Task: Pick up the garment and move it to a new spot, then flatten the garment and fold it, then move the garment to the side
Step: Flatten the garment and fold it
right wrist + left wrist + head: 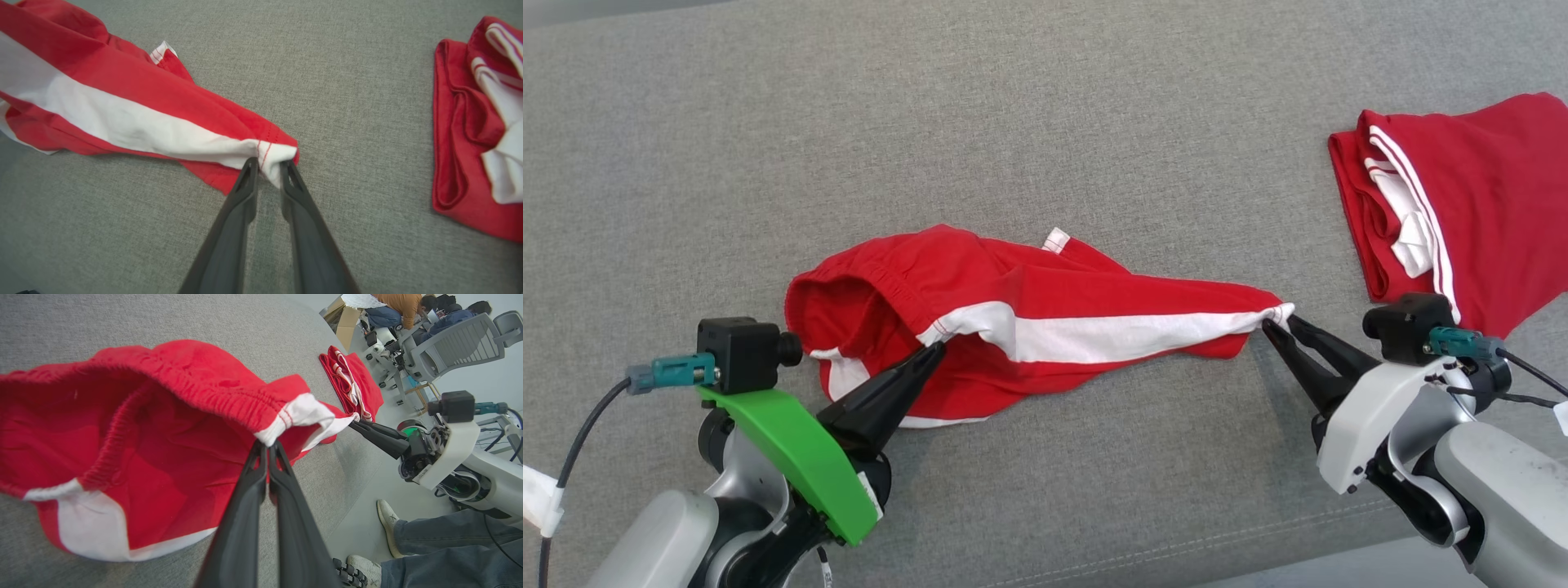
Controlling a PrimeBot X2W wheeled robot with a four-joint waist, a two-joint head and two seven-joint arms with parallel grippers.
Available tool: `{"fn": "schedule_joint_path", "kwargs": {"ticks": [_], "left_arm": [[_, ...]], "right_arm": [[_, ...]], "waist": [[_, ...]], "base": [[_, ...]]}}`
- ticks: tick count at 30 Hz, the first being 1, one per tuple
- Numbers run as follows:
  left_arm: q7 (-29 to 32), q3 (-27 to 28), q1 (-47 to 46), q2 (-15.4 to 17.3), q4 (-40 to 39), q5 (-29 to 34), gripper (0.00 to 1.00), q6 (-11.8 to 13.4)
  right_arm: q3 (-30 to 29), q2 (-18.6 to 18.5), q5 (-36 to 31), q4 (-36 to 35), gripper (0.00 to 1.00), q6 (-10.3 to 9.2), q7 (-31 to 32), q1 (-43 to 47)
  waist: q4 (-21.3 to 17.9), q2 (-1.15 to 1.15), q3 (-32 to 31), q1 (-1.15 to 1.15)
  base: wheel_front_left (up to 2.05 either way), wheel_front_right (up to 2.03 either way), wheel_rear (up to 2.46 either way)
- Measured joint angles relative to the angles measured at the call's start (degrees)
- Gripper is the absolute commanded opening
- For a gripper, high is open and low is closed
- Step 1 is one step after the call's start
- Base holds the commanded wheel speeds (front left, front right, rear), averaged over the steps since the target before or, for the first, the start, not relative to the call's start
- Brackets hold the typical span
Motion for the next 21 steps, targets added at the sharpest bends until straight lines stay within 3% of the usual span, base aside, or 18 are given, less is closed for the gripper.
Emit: {"fn": "schedule_joint_path", "kwargs": {"ticks": [3, 11, 21], "left_arm": [[0.00, 0.01, 0.00, 0.00, 0.15, 0.00, 0.00, 0.00], [0.07, 0.99, -0.24, 0.75, 1.14, 0.03, 0.00, -0.04], [4.50, 5.86, -11.93, 7.68, -0.88, 0.76, 0.00, -1.13]], "right_arm": [[-0.01, 0.98, 0.16, 0.43, 0.00, 0.12, -0.01, -0.06], [-2.20, 1.66, 2.90, -1.10, 0.00, 2.47, -1.42, -2.64], [-12.62, -1.99, 7.17, -8.29, 0.00, 5.61, -2.86, -15.08]], "waist": [[0.03, 0.00, -0.03, 0.00], [0.12, 0.00, -0.81, 0.00], [0.05, 0.00, -4.28, 0.00]], "base": [[0.00, 0.00, 0.00], [0.00, 0.00, 0.00], [0.00, 0.00, 0.00]]}}
